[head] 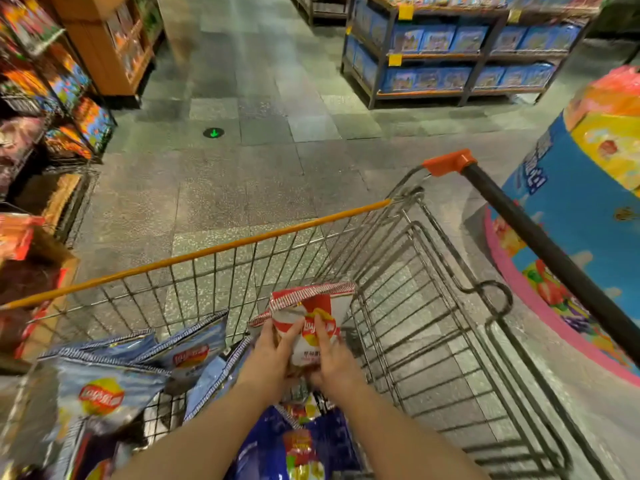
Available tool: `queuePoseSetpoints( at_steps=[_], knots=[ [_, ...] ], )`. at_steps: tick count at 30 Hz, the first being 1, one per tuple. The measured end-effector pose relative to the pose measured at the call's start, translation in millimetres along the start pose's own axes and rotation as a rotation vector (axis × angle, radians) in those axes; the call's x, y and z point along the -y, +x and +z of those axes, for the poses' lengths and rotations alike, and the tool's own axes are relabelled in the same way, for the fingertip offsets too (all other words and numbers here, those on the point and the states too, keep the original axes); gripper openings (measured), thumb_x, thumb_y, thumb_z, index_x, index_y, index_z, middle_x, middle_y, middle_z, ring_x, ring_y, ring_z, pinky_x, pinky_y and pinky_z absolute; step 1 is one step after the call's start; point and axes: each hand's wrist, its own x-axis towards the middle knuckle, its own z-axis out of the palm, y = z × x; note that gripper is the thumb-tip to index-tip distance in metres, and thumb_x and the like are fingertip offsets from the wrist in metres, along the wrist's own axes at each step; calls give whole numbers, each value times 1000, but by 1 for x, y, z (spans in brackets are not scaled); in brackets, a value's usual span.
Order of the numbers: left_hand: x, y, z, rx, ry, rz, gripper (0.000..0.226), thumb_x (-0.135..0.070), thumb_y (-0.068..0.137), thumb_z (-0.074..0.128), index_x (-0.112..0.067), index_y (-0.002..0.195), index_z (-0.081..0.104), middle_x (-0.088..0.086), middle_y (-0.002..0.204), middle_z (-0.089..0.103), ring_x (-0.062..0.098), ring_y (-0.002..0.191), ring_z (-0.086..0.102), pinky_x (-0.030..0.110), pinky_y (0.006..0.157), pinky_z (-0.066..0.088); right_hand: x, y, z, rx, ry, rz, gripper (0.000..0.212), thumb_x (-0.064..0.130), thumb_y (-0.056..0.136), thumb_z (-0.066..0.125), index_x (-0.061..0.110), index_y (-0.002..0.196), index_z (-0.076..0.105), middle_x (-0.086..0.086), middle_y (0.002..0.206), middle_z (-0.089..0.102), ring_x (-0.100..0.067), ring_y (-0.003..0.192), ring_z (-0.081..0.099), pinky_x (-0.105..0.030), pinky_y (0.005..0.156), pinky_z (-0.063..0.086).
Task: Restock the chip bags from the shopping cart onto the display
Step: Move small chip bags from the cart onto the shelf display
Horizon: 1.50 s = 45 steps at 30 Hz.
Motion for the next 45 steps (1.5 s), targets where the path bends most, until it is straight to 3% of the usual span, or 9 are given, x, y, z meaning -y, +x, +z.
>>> queuePoseSetpoints(
  at_steps=[2, 8, 14, 20, 26, 30, 38, 41, 45],
  knots=[
    [-4, -8, -15, -59, 26, 56, 121, -37, 82, 70, -60, 118, -43, 17, 154, -15, 33, 139, 27, 36, 108, 37, 10, -12, -13, -30, -3, -11, 108, 24, 88, 62, 41, 127, -38, -17, 150, 21, -30, 125, 38, -37, 108, 32],
    [-14, -44, -55, -206, -12, 163, 119, -32, 74, 79, -60, 126, -24, 23, 151, 10, 39, 128, 40, 41, 94, 45, 41, -50, -40, -110, -8, -26, 106, 31, 89, 63, 38, 133, -33, -18, 150, 23, -31, 127, 39, -40, 110, 31],
    [-17, -88, -106, -246, 29, 189, 118, -37, 74, 79, -58, 132, -22, 17, 152, 0, 34, 134, 33, 37, 103, 40, 87, -90, -65, -208, -33, -66, 109, 30, 88, 65, 44, 129, -35, -20, 143, 35, -31, 123, 44, -43, 106, 36],
    [-13, -160, -169, -295, -34, 151, 110, -40, 75, 77, -49, 131, -17, 19, 155, -5, 38, 136, 31, 45, 99, 42, 154, -136, -93, -273, -113, -164, 108, 30, 88, 67, 41, 132, -31, -21, 153, 21, -35, 133, 36, -43, 109, 30],
    [16, -233, -227, -427, -52, 212, 106, -31, 70, 82, -48, 136, 0, 22, 148, 12, 41, 124, 43, 45, 96, 46, 230, -182, -104, -364, -104, -280, 105, 35, 86, 67, 39, 140, -23, -23, 142, 39, -38, 125, 44, -45, 107, 35],
    [30, -274, -258, -507, -12, 225, 112, -29, 68, 83, -33, 149, 6, 21, 146, 15, 42, 122, 45, 46, 95, 47, 267, -200, -105, -430, -111, -338, 101, 41, 86, 66, 32, 149, -13, -20, 140, 40, -35, 131, 36, -42, 107, 30],
    [32, -343, -286, -729, -130, 117, 119, -31, 63, 87, -25, 151, 7, 21, 141, 21, 42, 122, 43, 46, 96, 44, 315, -231, -128, -489, -79, -647, 97, 34, 81, 72, 38, 140, -6, -17, 144, 41, -37, 128, 43, -47, 108, 34],
    [23, -373, -286, -745, -220, 11, 123, -29, 60, 89, -32, 150, 4, 16, 142, 18, 37, 124, 41, 43, 100, 42, 323, -246, -126, -472, -16, -782, 108, 51, 74, 68, 45, 146, -11, -16, 146, 40, -38, 128, 44, -54, 105, 37],
    [21, -416, -280, -844, -225, 0, 126, -26, 55, 91, -24, 150, 9, 18, 140, 21, 37, 125, 38, 44, 101, 40, 332, -272, -112, -466, 118, -950, 92, 63, 71, 50, 44, 140, -8, -20, 152, 28, -41, 131, 42, -56, 101, 43]
  ],
)
